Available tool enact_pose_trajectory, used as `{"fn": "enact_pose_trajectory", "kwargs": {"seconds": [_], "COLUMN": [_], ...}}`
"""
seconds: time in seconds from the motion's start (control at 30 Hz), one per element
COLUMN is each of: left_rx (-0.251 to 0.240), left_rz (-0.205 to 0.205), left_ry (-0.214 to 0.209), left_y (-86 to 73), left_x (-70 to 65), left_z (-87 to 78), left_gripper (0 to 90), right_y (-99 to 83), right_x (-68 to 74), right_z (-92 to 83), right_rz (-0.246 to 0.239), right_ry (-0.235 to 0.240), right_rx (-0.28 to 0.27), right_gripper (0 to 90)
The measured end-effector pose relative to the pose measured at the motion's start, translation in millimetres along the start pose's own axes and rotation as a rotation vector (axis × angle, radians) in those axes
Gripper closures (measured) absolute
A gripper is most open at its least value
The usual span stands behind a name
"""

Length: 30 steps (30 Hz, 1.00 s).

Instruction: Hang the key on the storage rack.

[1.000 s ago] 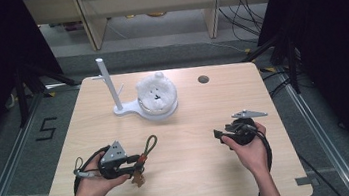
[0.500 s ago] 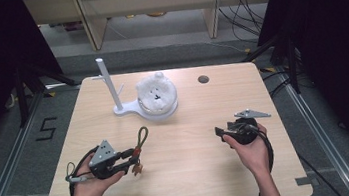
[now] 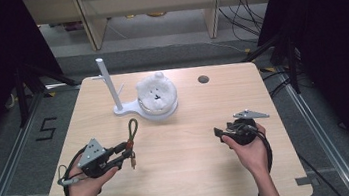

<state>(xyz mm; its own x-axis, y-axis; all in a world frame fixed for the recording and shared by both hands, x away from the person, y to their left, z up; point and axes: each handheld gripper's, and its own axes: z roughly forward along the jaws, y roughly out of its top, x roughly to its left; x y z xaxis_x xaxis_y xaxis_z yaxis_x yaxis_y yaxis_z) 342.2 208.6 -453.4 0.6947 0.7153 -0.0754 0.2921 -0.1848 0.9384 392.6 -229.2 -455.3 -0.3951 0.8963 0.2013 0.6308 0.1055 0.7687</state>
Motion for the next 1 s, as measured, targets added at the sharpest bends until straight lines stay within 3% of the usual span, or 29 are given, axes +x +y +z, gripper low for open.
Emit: {"fn": "enact_pose_trajectory", "kwargs": {"seconds": [0.53,0.6,0.7,0.9,1.0], "left_rx": [-0.106,-0.097,-0.127,-0.144,-0.153], "left_rz": [-0.028,-0.026,-0.019,-0.022,-0.019], "left_ry": [0.037,0.049,0.065,0.092,0.104], "left_y": [9.7,10.9,13.4,15.7,17.5], "left_x": [12.0,12.4,14.9,19.3,21.7], "left_z": [-10.0,-11.7,-12.7,-14.2,-15.1], "left_gripper": [67.8,67.8,67.8,67.7,67.7], "right_y": [-0.4,-0.4,-0.5,-0.5,-0.6], "right_x": [0.6,0.6,0.2,-0.3,-0.5], "right_z": [0.2,0.2,0.2,-0.6,-0.2], "right_rz": [0.004,0.004,0.002,0.006,0.001], "right_ry": [0.003,0.002,-0.008,0.005,-0.014], "right_rx": [-0.010,-0.010,-0.013,-0.019,-0.021], "right_gripper": [41.3,41.2,41.2,41.2,41.2]}}
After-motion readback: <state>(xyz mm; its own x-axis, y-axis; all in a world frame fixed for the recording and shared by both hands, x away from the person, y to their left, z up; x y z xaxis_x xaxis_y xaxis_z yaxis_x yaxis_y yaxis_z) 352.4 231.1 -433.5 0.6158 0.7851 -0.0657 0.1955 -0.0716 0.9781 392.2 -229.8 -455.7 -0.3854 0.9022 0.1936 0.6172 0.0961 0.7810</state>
